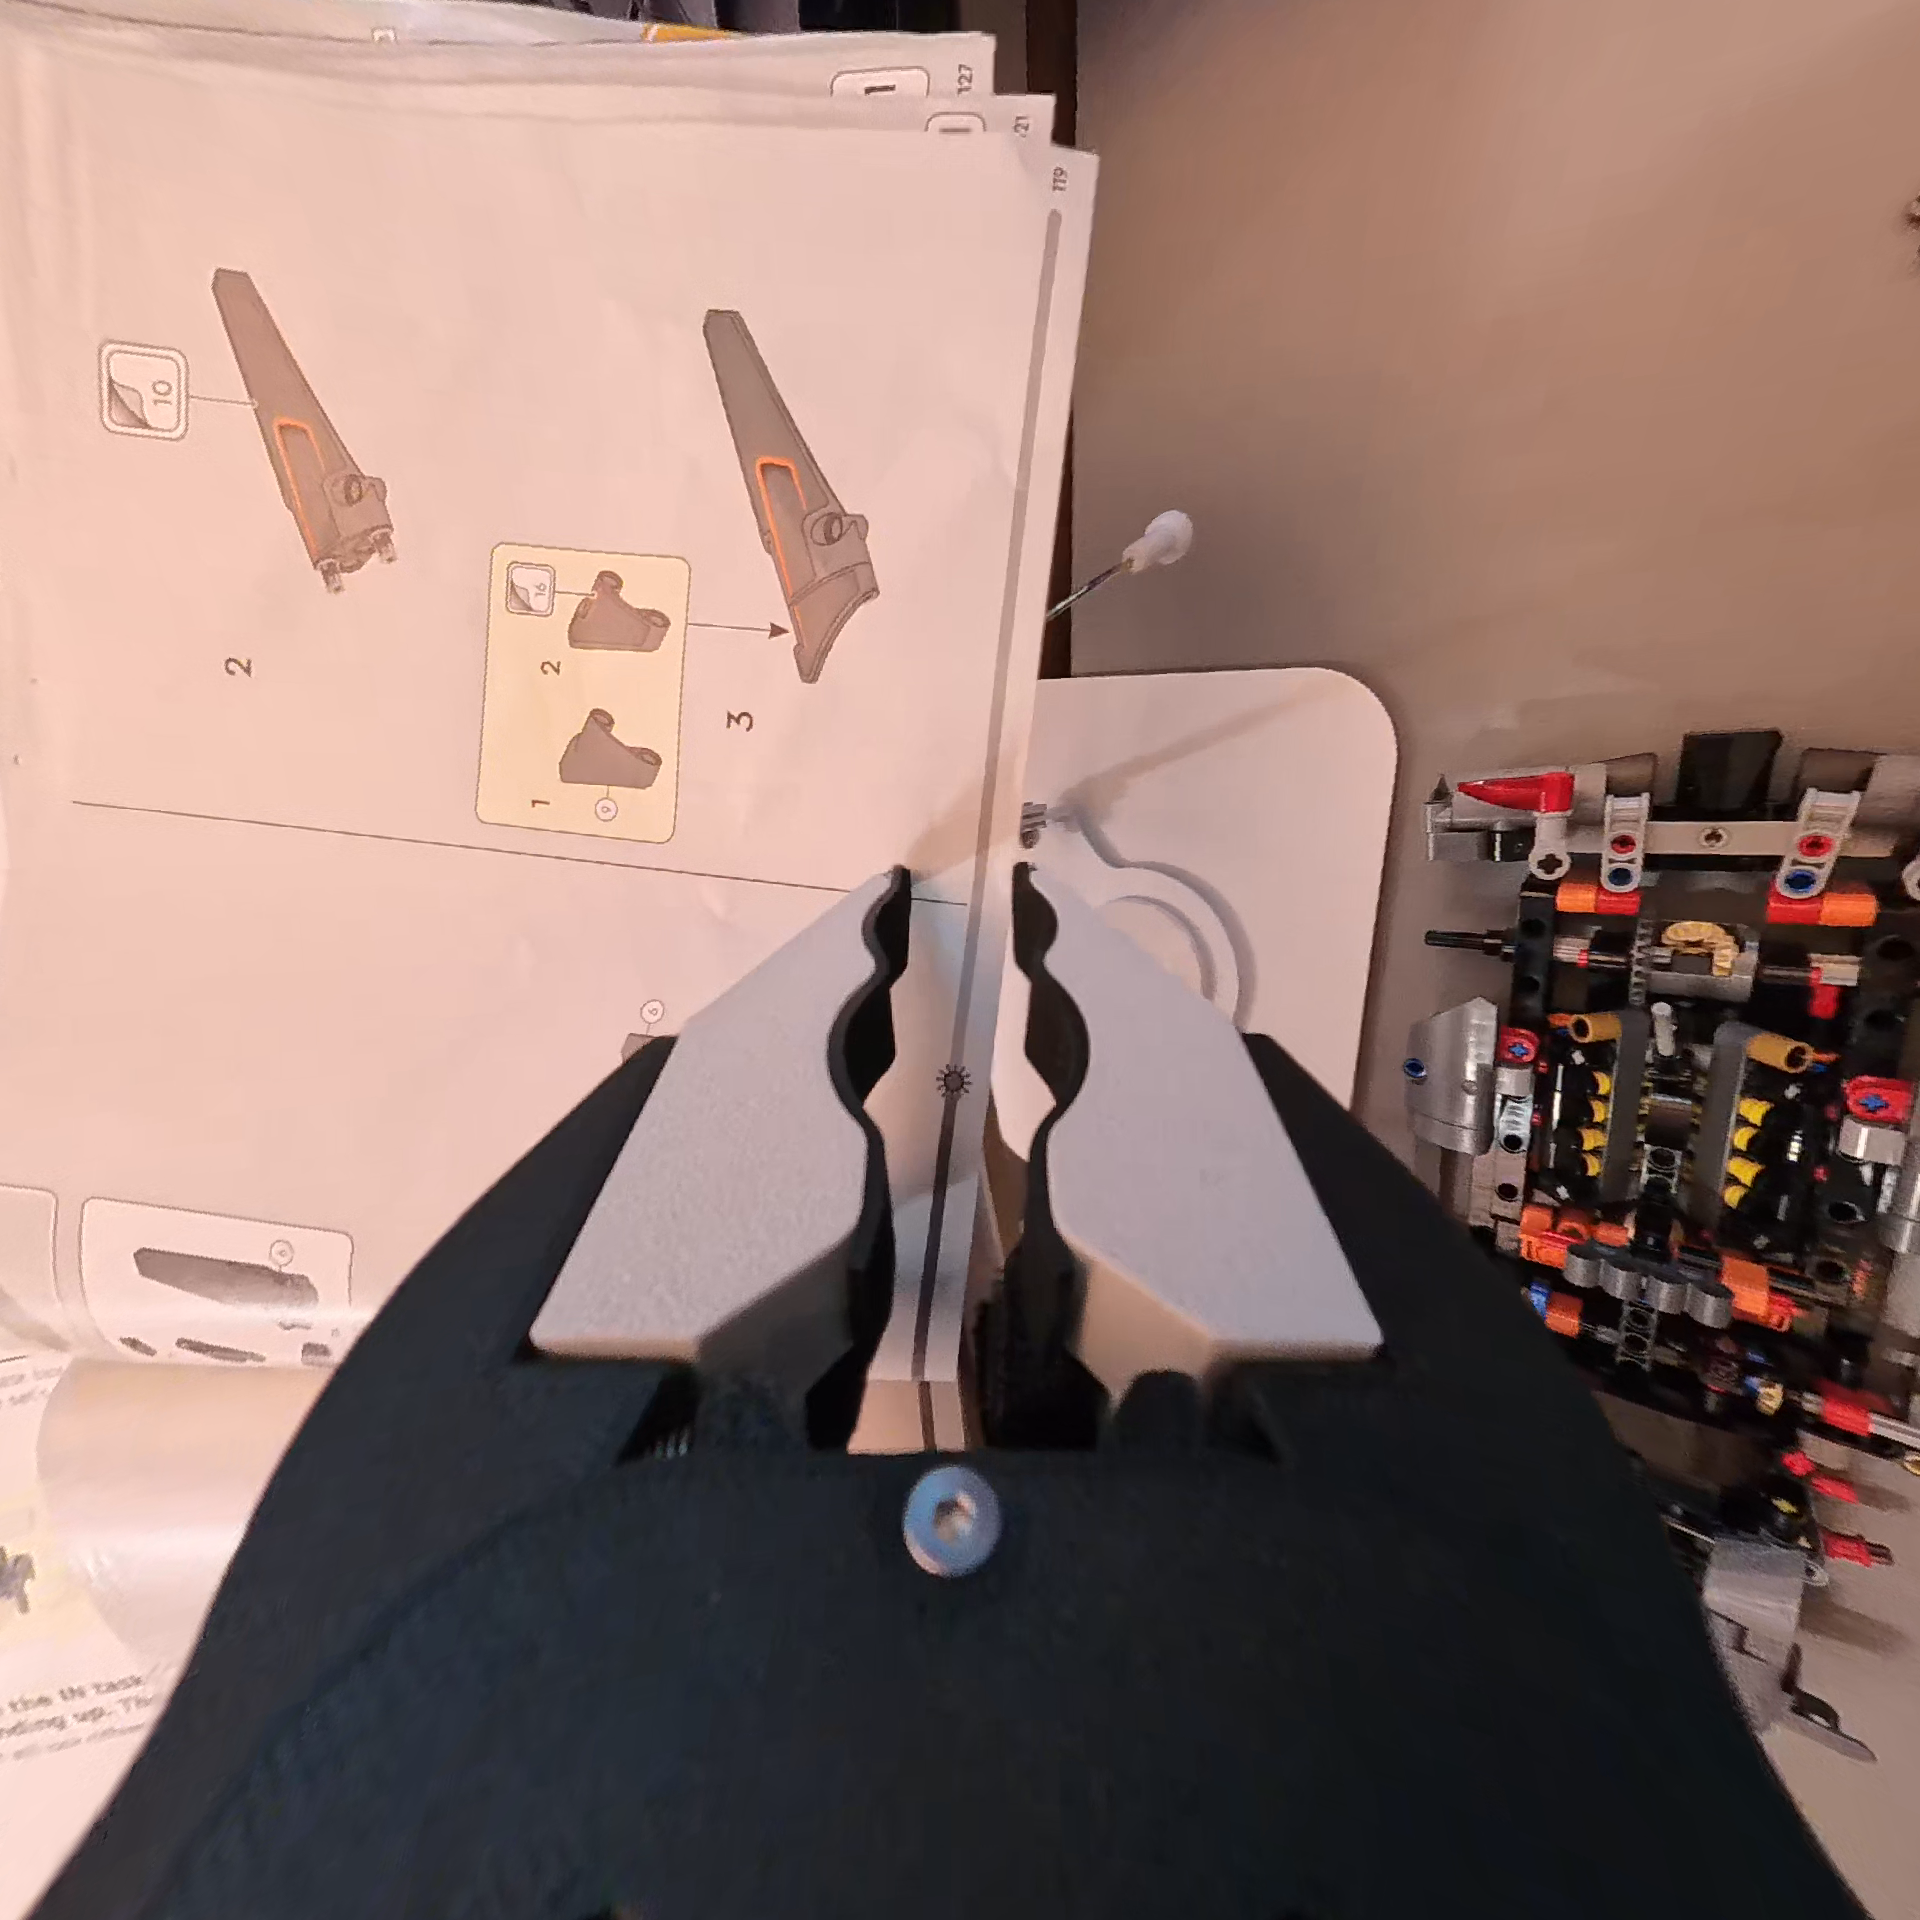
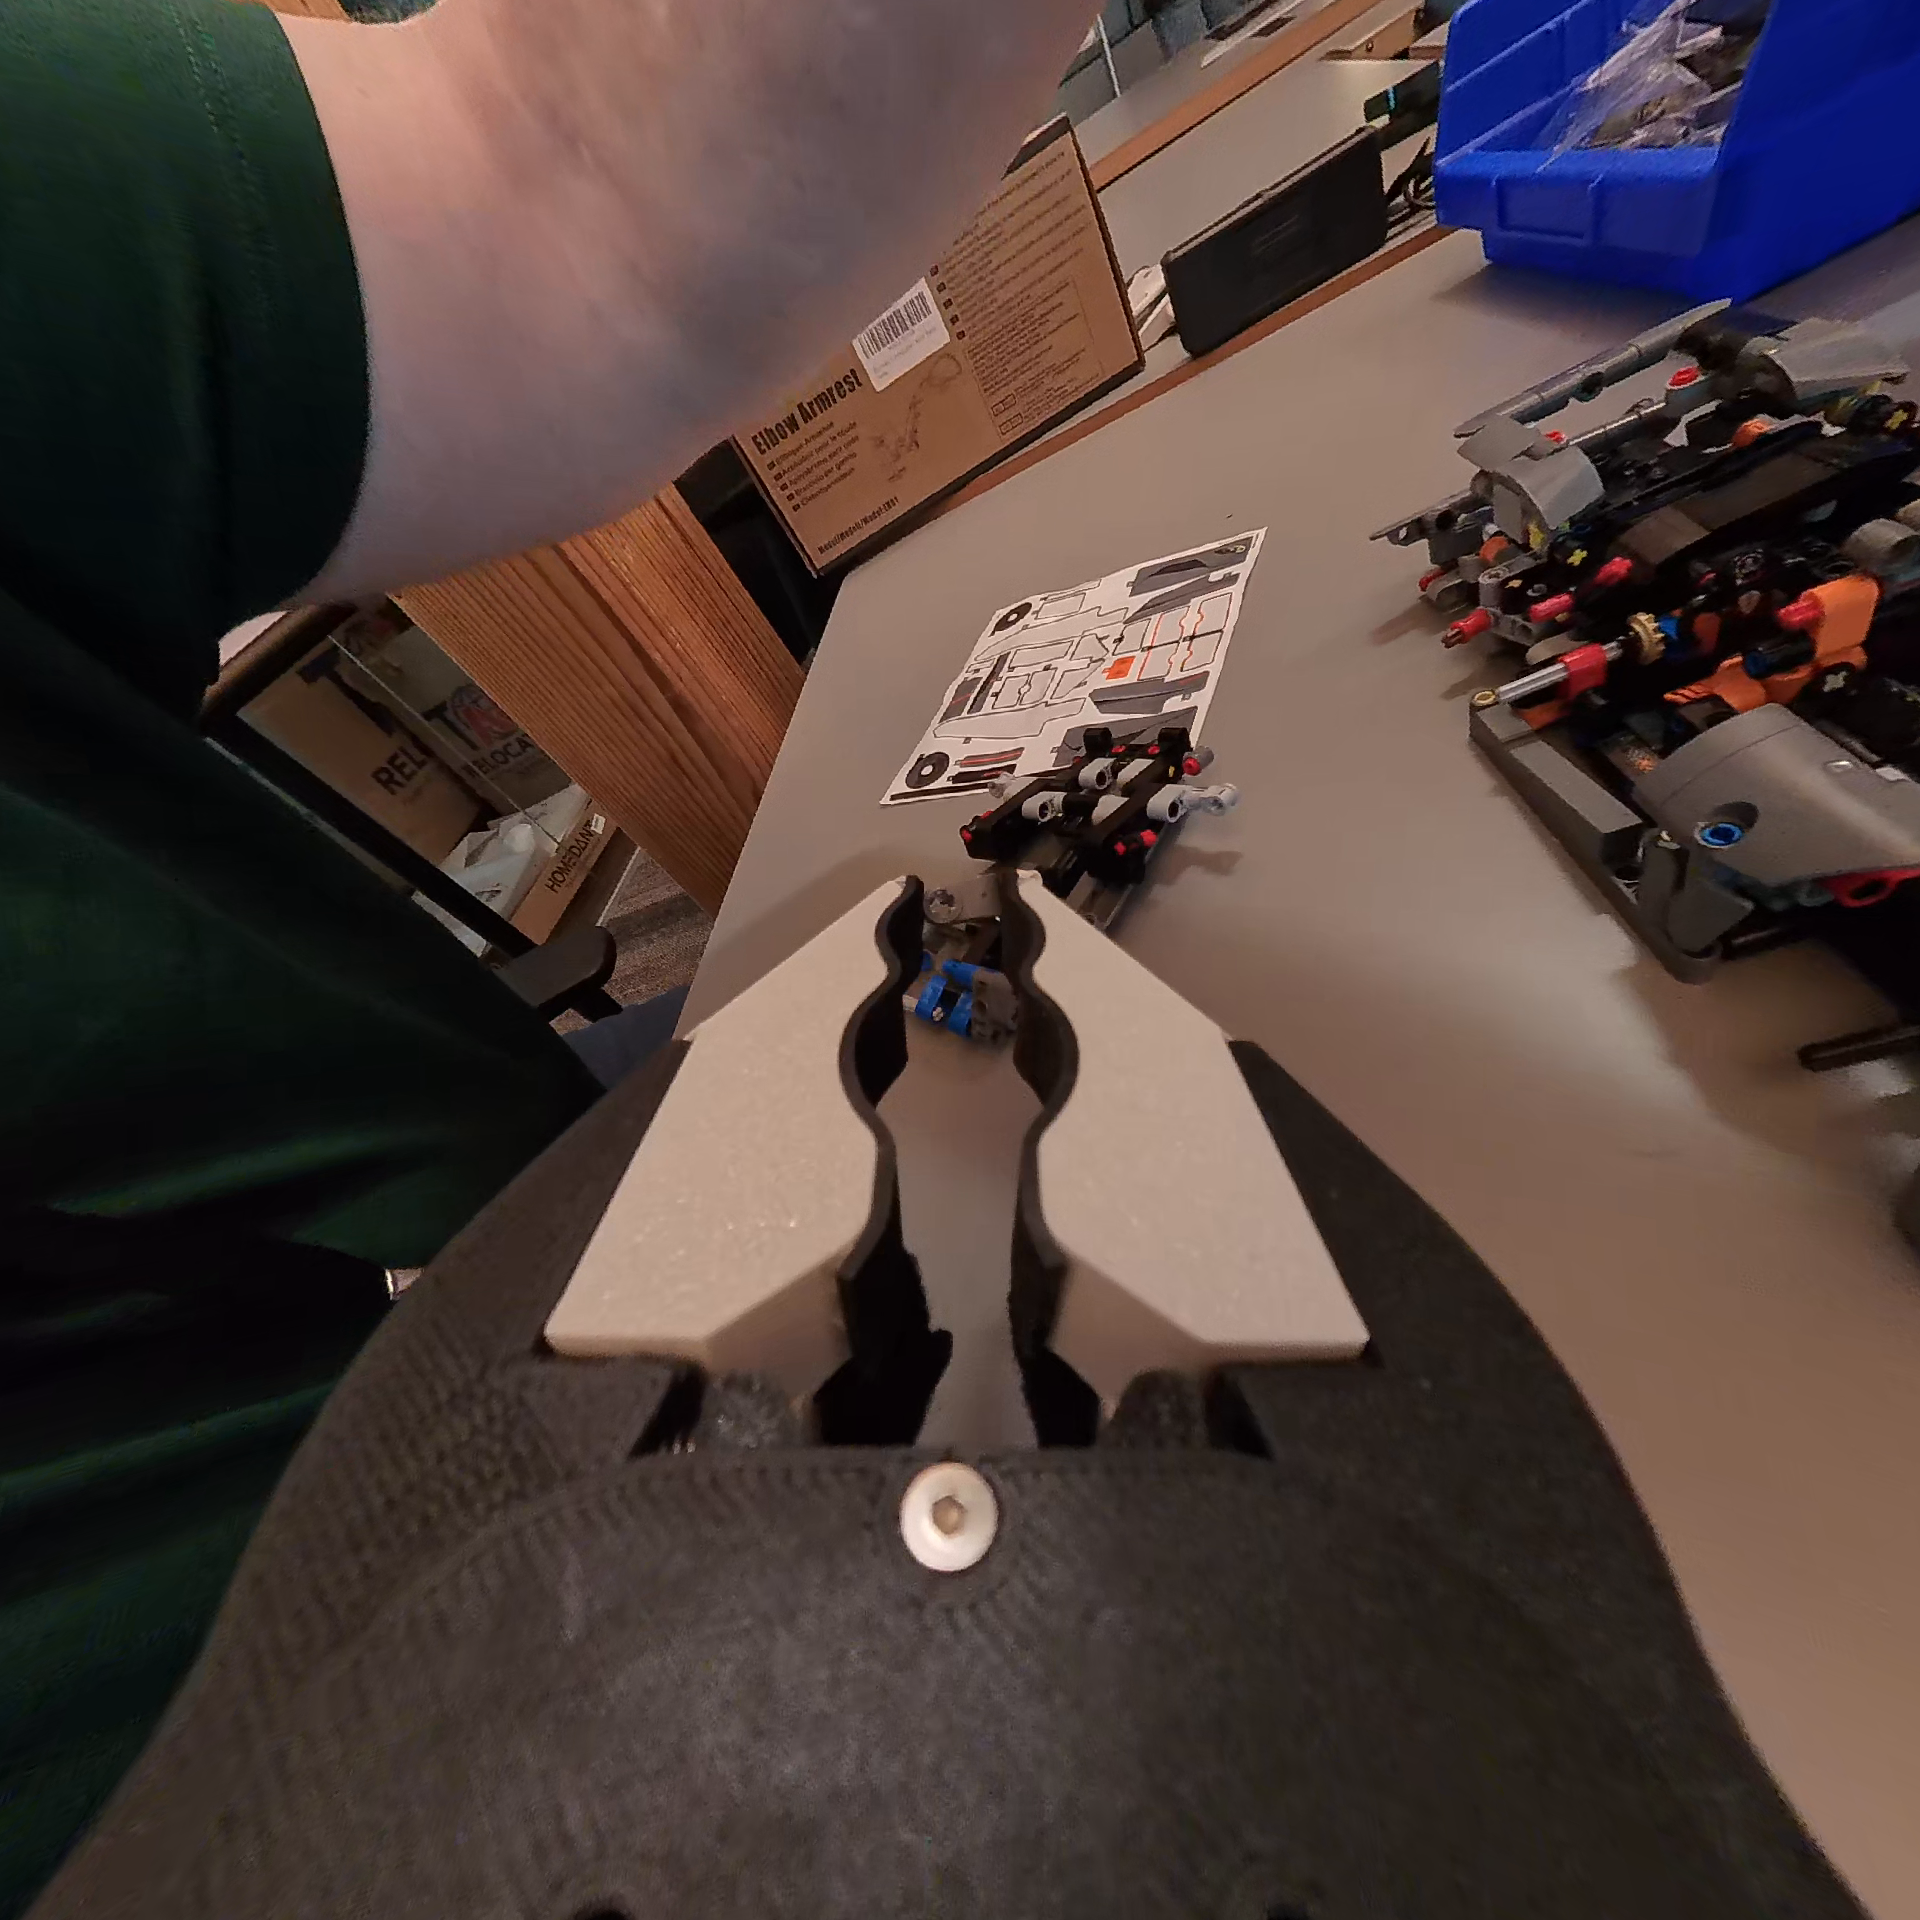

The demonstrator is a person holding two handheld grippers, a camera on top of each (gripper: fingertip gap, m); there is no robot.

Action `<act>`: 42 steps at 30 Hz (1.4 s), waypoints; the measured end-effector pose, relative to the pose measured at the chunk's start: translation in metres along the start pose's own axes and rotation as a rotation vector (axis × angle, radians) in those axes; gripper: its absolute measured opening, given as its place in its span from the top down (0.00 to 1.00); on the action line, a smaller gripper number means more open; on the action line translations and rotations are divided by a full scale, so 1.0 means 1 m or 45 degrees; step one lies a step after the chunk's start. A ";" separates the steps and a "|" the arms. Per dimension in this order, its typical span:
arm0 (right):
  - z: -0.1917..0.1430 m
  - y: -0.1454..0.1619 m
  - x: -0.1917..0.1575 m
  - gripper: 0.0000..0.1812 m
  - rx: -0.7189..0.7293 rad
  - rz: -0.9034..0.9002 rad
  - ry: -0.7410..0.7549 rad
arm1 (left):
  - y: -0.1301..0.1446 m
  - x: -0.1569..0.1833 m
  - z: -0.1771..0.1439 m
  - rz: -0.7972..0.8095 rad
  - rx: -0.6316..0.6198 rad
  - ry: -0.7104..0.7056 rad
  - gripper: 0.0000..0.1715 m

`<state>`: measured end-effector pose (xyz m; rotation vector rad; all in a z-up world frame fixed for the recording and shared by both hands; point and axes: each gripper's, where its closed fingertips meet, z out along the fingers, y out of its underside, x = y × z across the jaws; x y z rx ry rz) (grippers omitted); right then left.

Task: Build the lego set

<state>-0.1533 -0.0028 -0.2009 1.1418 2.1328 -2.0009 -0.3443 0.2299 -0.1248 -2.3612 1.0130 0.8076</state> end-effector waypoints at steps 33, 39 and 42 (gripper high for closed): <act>0.001 0.002 0.002 0.93 -0.011 0.001 0.005 | -0.077 0.009 0.041 0.168 -0.073 0.035 0.74; -0.001 -0.001 0.000 0.93 0.010 0.009 -0.005 | -0.067 0.010 0.052 0.135 -0.102 0.052 0.78; 0.001 0.000 -0.001 0.93 0.004 0.007 -0.011 | -0.064 0.009 0.051 0.115 -0.100 0.066 0.79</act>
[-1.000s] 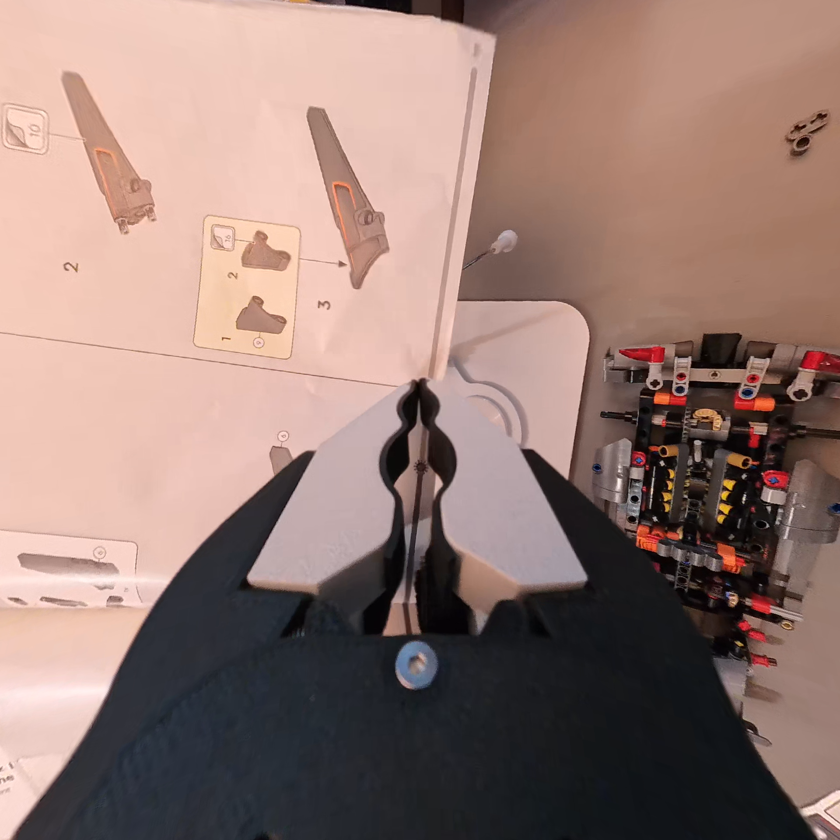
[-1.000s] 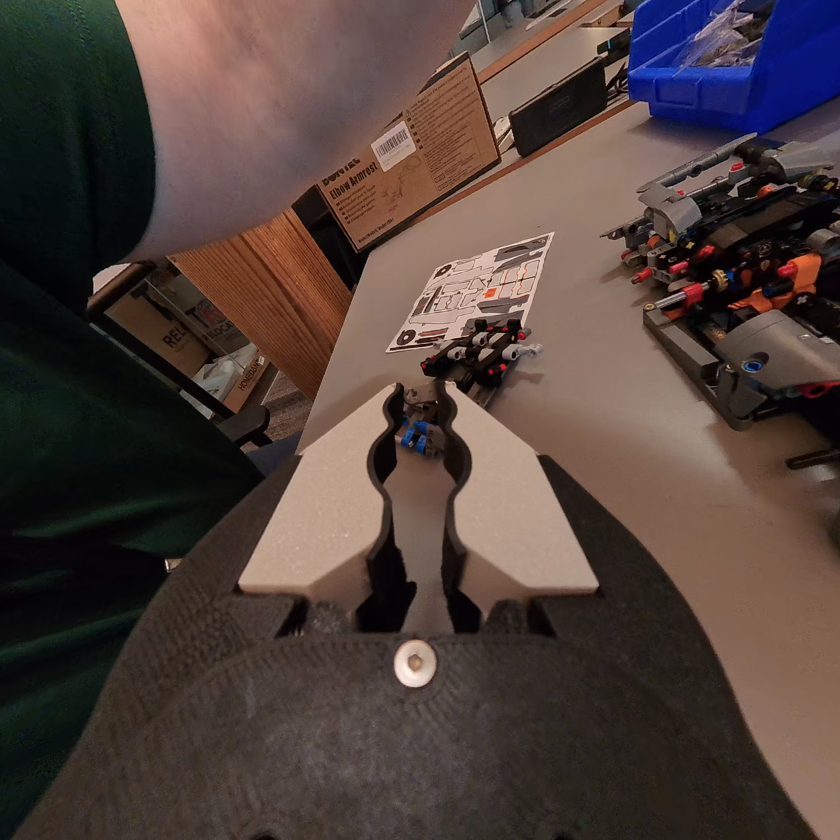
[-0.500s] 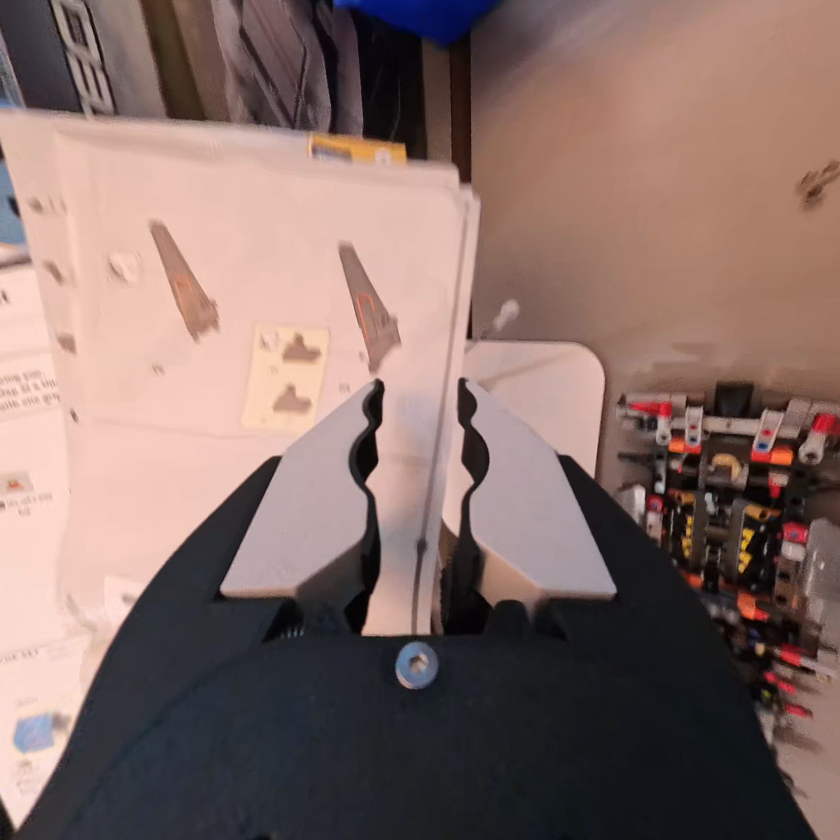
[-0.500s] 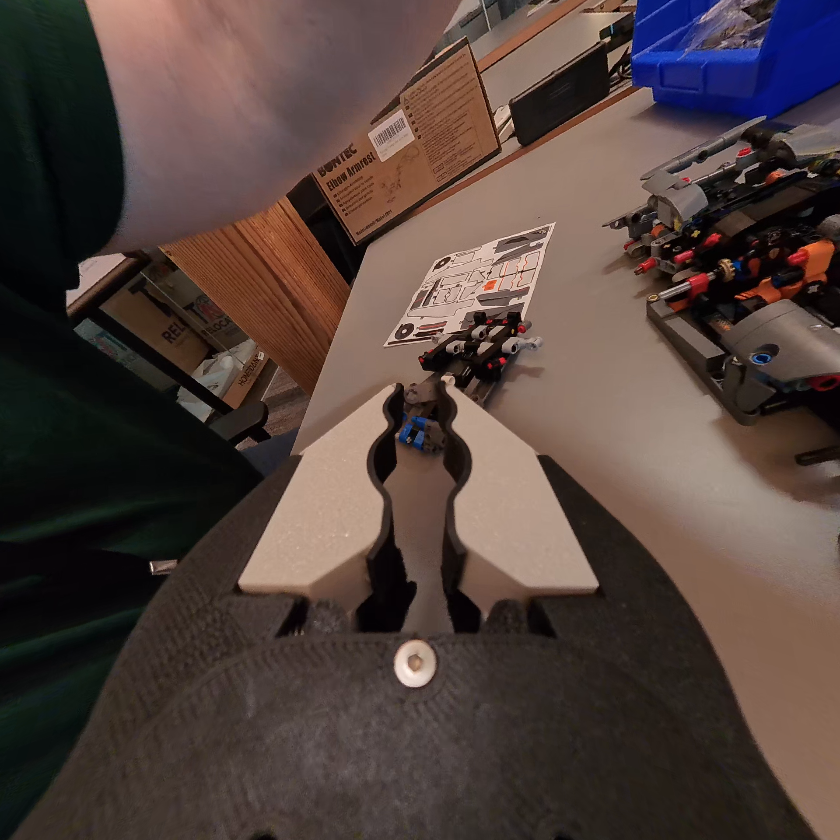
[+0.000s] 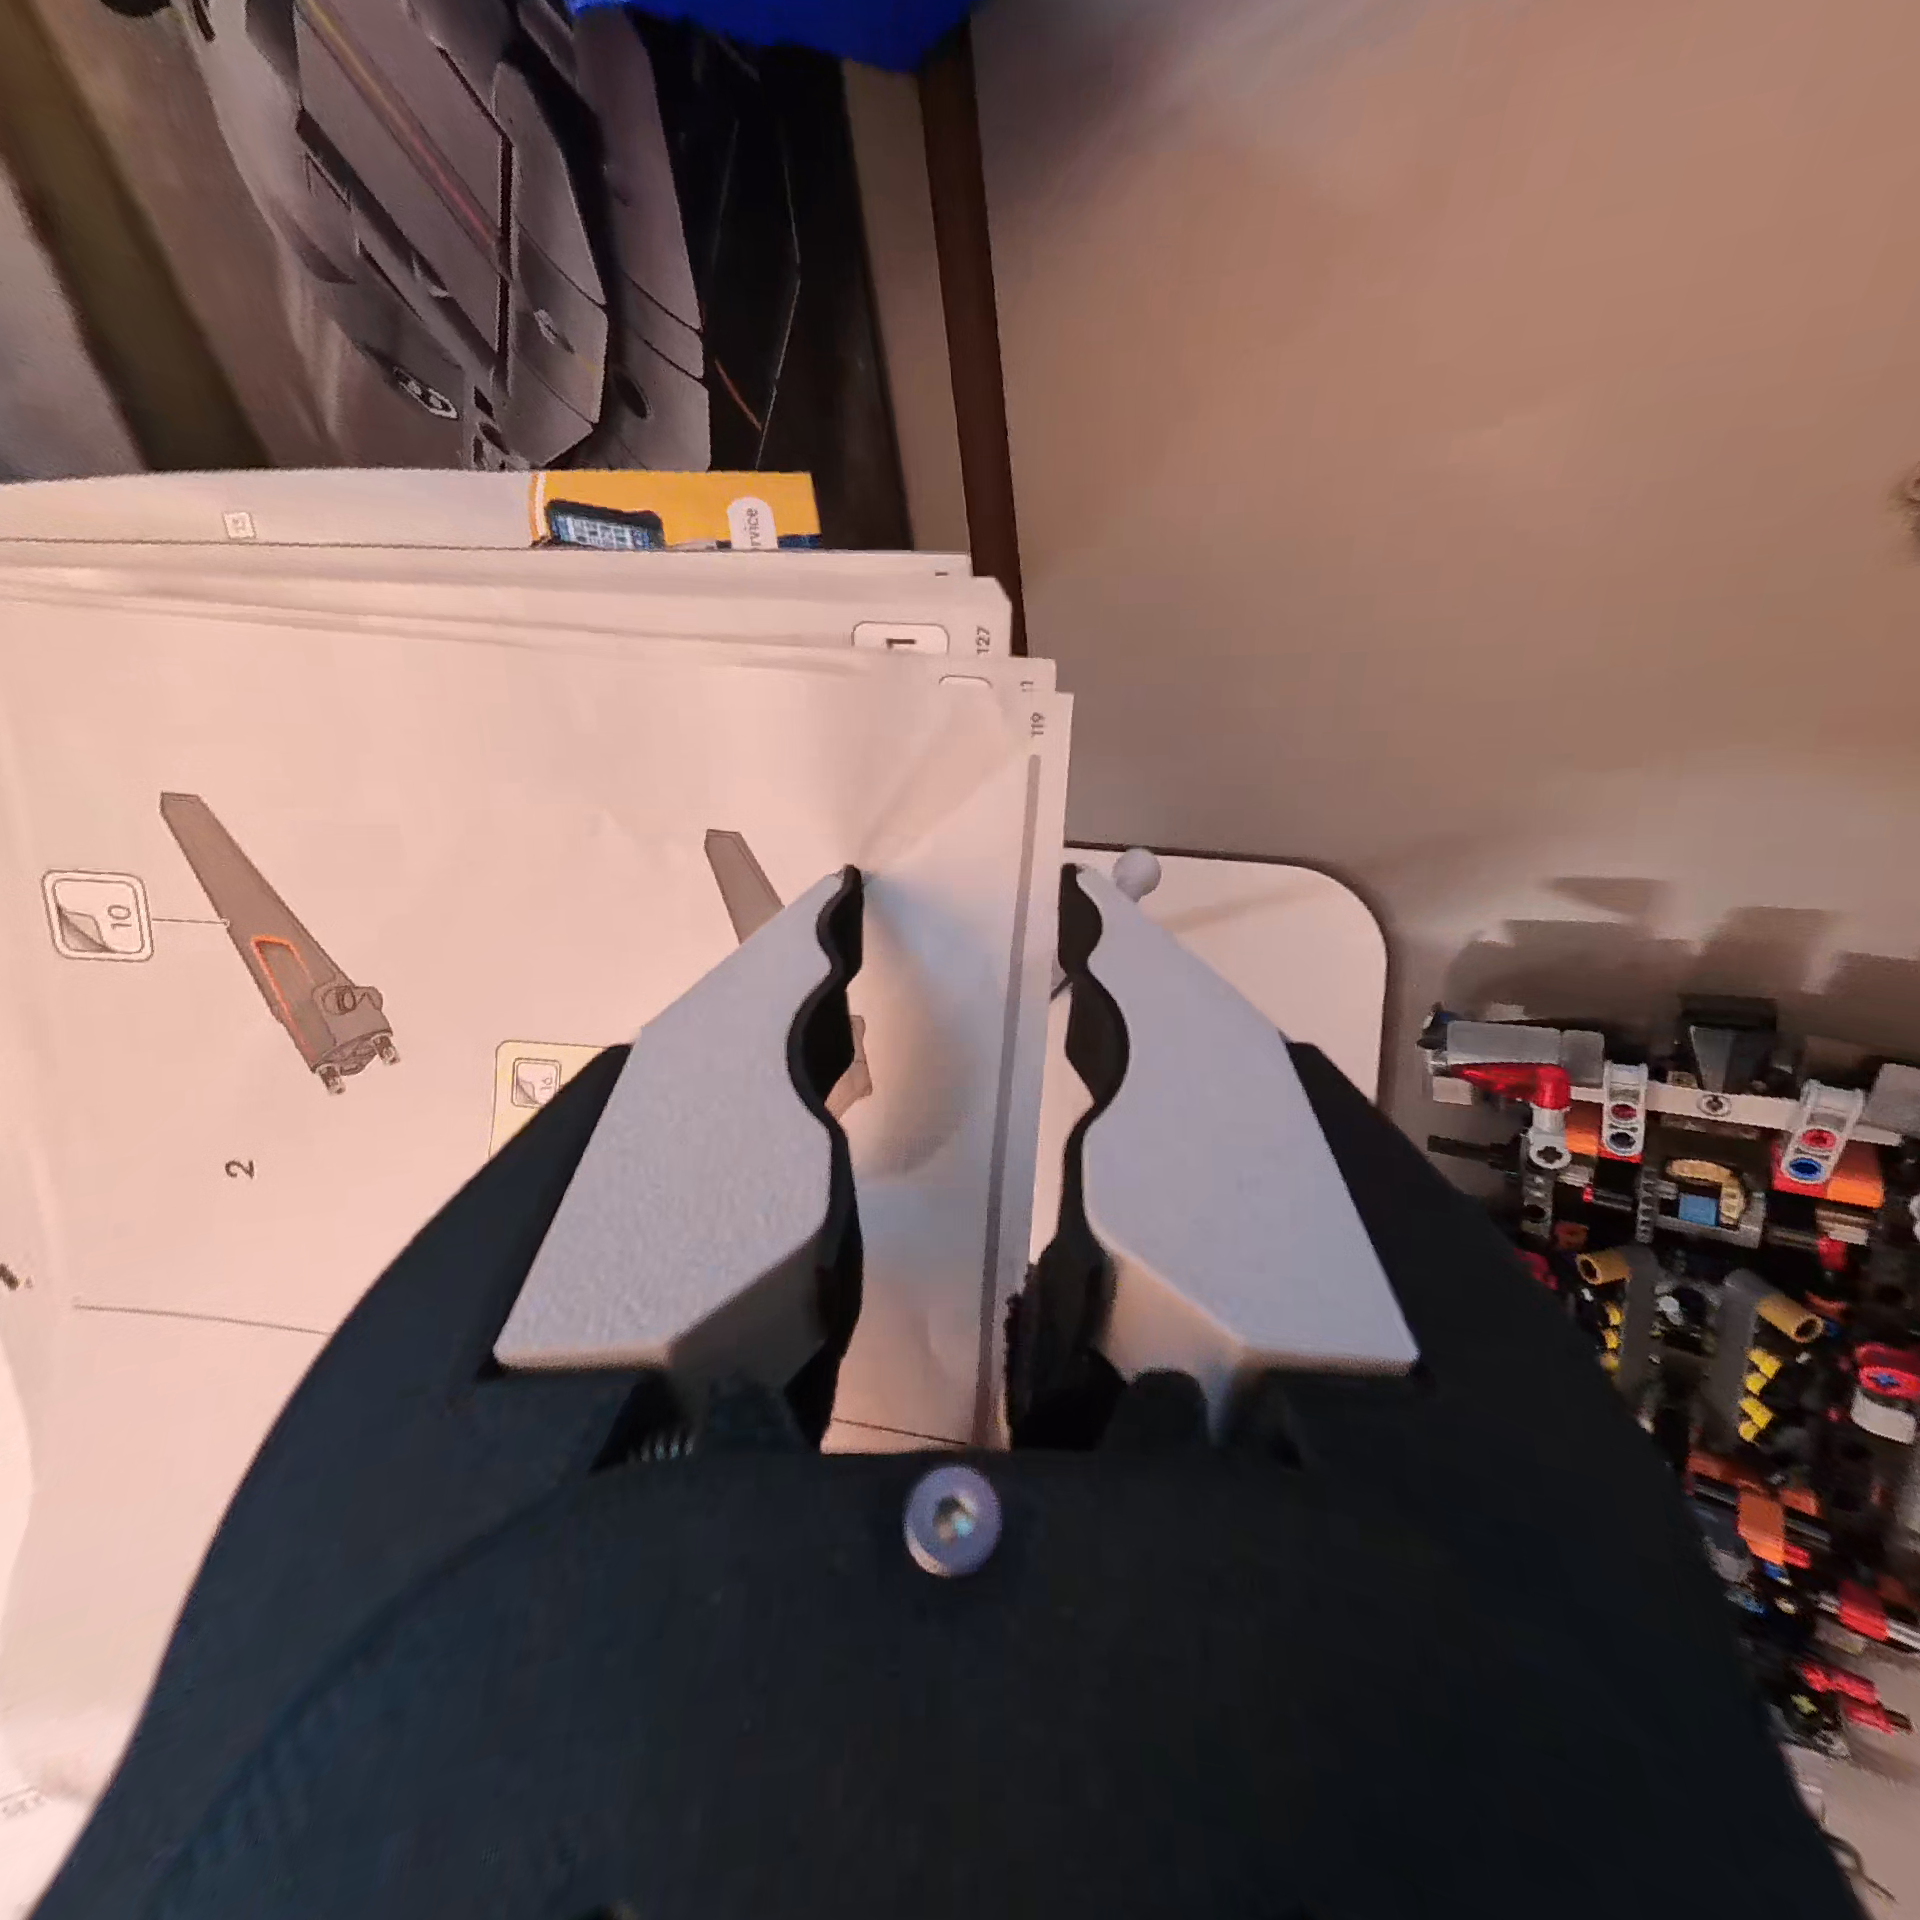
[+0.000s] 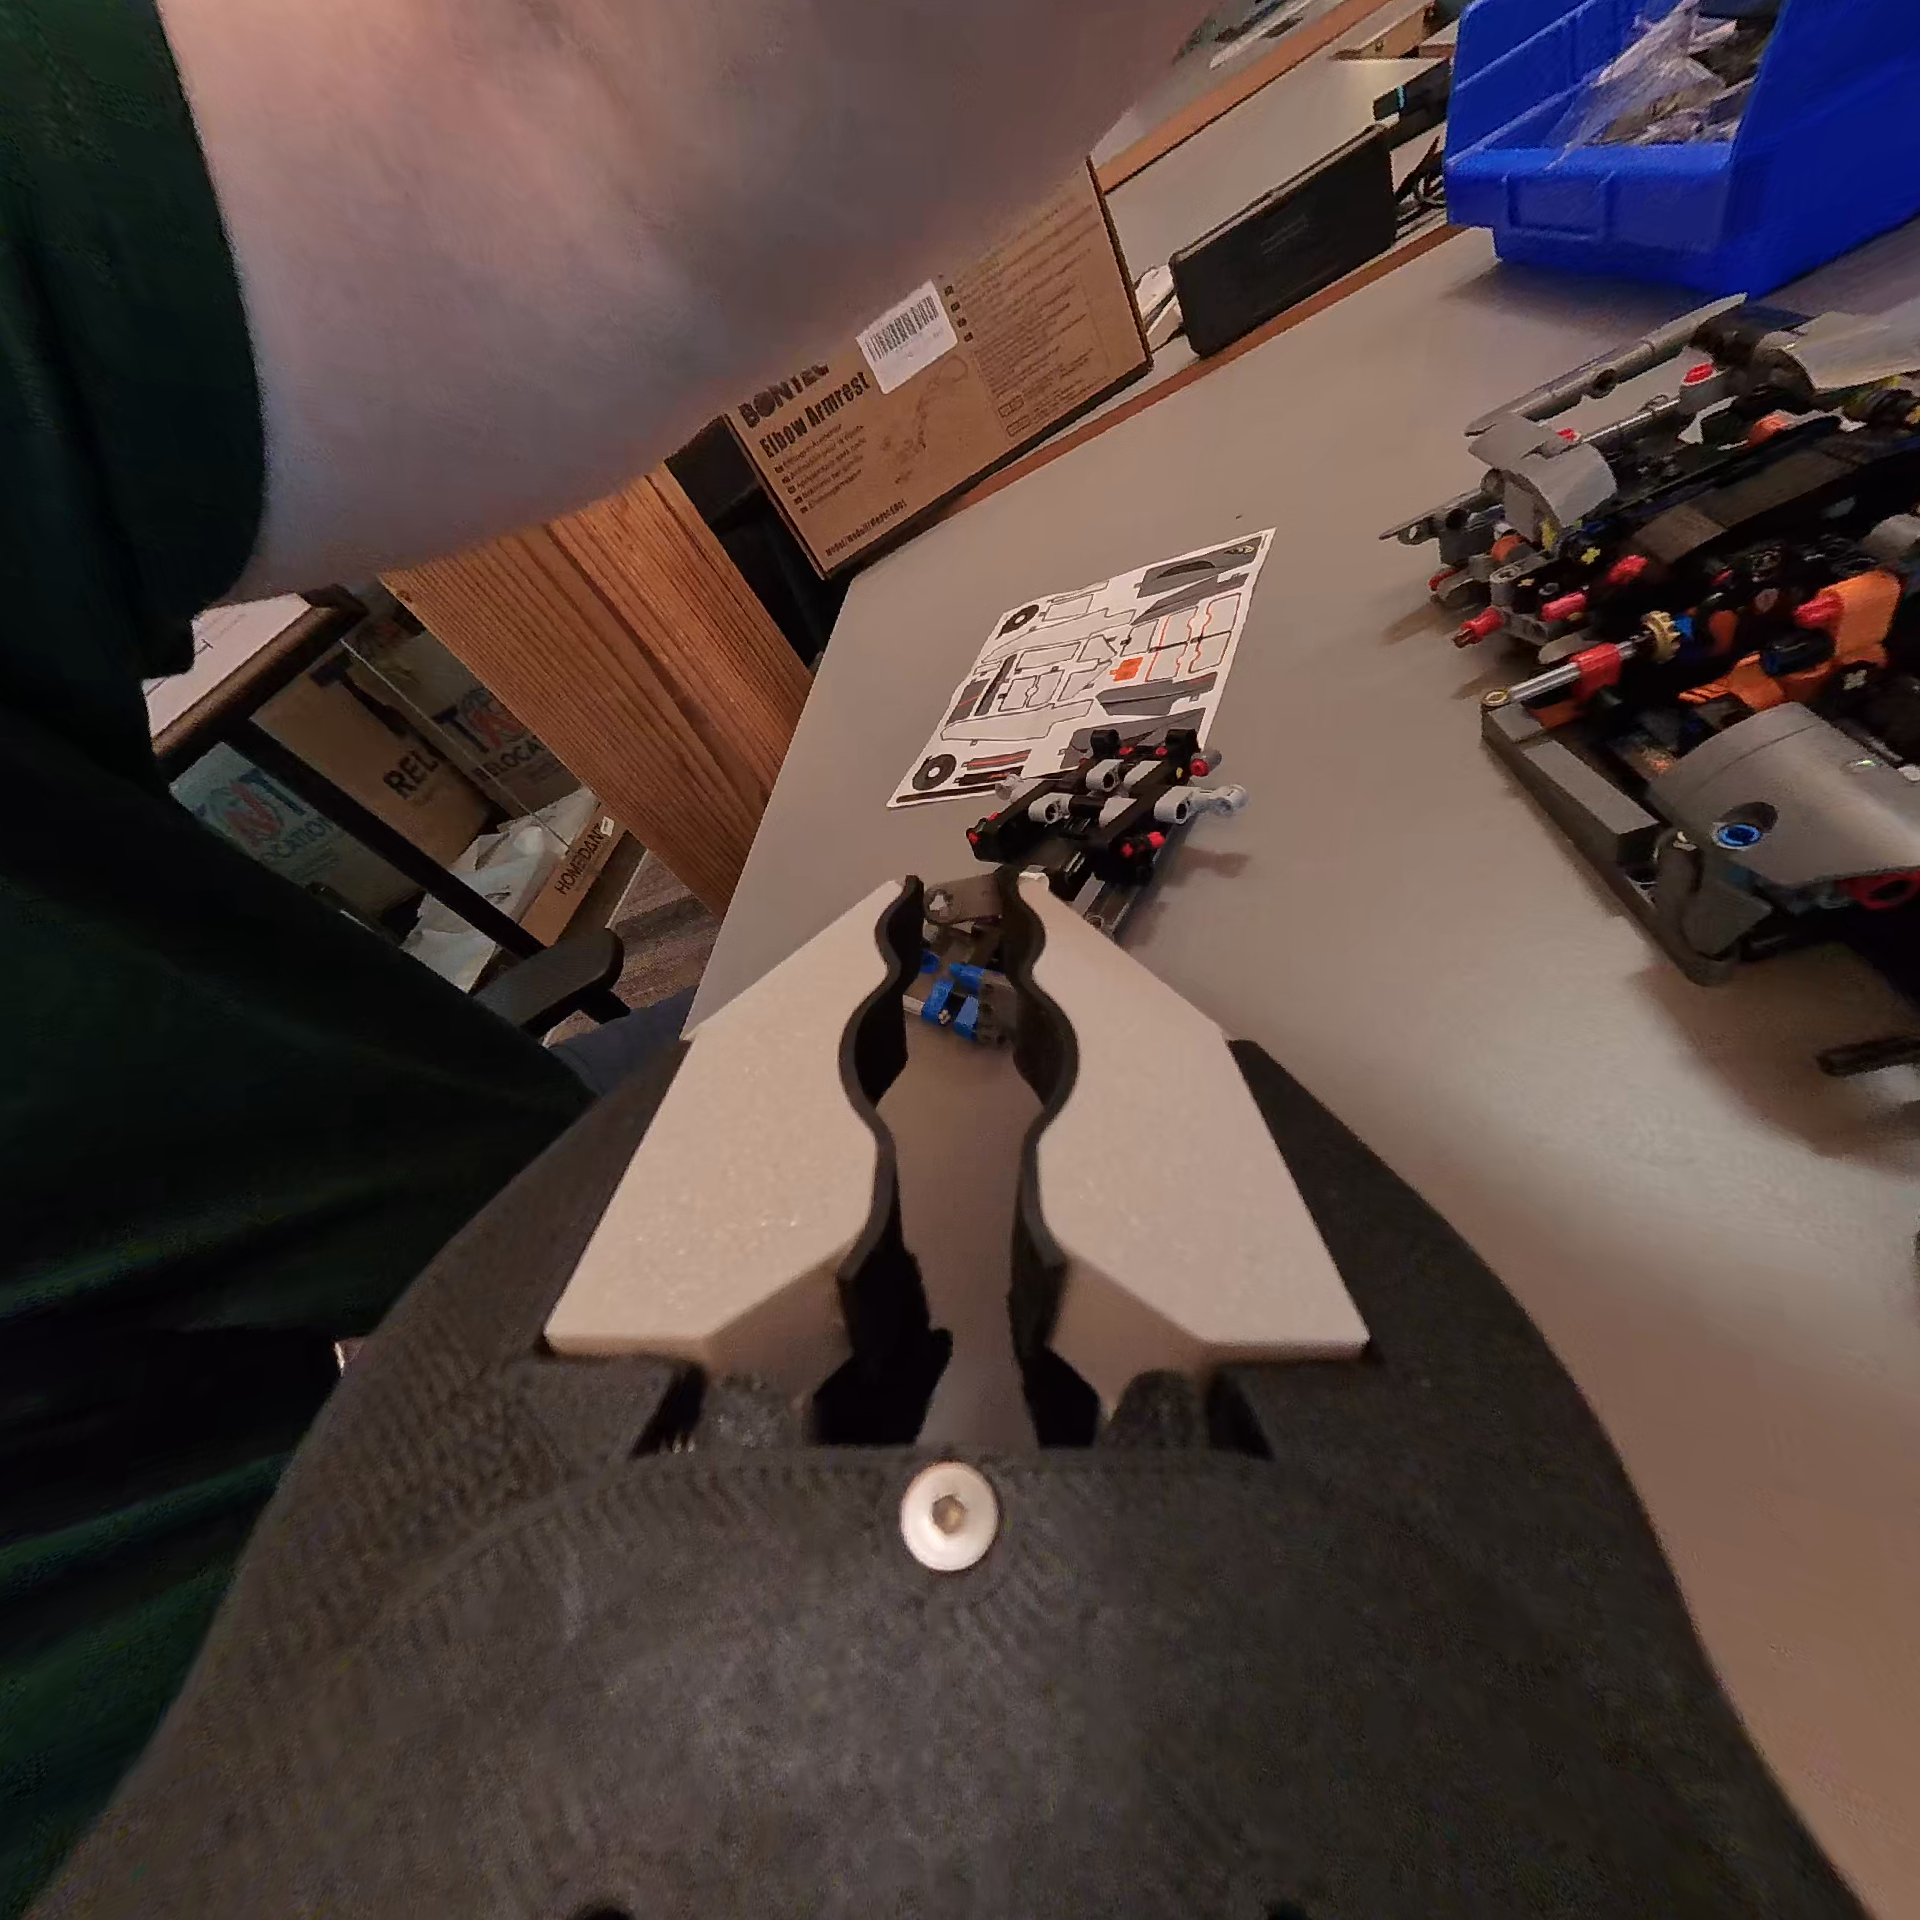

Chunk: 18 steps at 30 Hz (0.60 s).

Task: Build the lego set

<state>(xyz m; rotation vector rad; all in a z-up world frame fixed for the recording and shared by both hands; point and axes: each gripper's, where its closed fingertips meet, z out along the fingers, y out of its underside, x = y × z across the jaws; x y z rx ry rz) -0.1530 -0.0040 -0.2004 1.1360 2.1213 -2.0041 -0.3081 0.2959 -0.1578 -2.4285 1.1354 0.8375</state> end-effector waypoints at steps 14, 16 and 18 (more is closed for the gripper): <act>0.001 0.001 0.001 0.93 -0.007 -0.003 0.006 | -0.001 0.004 -0.002 -0.017 0.035 0.062 0.89; 0.000 0.001 0.001 0.93 -0.005 0.000 0.006 | -0.001 0.005 -0.002 -0.021 0.040 0.072 0.90; 0.000 0.000 0.002 0.93 -0.002 -0.001 0.008 | -0.001 0.007 -0.003 -0.021 0.046 0.081 0.92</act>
